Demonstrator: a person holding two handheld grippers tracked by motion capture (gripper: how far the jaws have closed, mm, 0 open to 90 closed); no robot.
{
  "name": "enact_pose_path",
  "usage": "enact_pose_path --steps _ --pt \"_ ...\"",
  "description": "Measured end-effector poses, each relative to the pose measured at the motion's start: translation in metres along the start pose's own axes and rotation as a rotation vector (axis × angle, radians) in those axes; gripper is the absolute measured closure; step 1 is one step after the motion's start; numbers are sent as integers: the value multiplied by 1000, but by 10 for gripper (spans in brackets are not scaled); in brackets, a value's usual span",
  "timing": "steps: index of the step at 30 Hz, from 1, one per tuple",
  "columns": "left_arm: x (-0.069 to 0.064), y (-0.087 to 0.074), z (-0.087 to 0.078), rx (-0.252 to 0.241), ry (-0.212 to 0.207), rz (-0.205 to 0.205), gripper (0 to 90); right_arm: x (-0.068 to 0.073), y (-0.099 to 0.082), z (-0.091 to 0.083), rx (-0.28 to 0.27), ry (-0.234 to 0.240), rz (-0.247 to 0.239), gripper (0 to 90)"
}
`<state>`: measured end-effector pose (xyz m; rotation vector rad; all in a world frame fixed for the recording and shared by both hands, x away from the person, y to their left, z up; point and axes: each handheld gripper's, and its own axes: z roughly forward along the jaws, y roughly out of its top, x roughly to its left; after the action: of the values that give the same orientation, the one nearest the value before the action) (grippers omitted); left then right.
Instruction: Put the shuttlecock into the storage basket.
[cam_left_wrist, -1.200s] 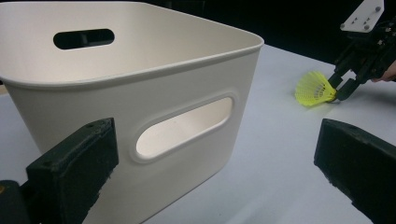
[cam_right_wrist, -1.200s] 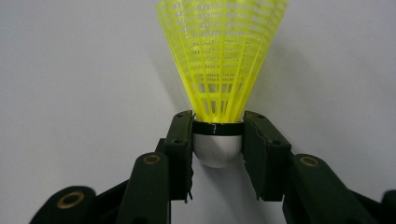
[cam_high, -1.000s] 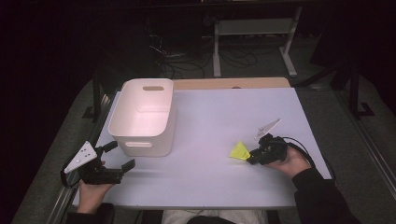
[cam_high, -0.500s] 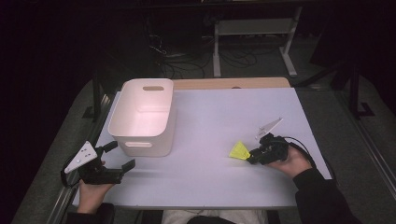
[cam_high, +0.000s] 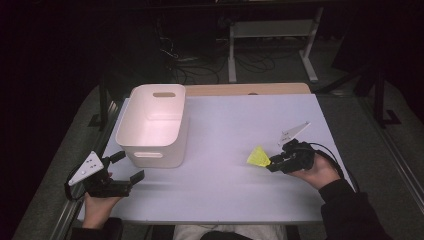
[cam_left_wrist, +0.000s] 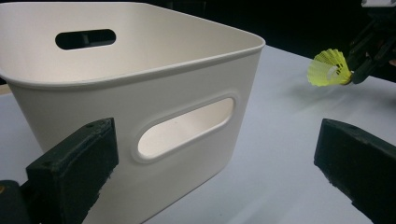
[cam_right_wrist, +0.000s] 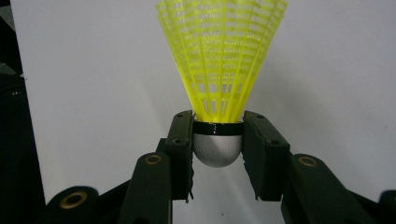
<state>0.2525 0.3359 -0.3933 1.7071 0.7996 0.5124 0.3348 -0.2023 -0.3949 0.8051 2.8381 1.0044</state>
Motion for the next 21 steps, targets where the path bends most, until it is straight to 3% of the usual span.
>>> enact_pose_path --steps 21 --pt "0 0 0 0 -3 -1 0 5 21 -23 -36 -19 -28 632"
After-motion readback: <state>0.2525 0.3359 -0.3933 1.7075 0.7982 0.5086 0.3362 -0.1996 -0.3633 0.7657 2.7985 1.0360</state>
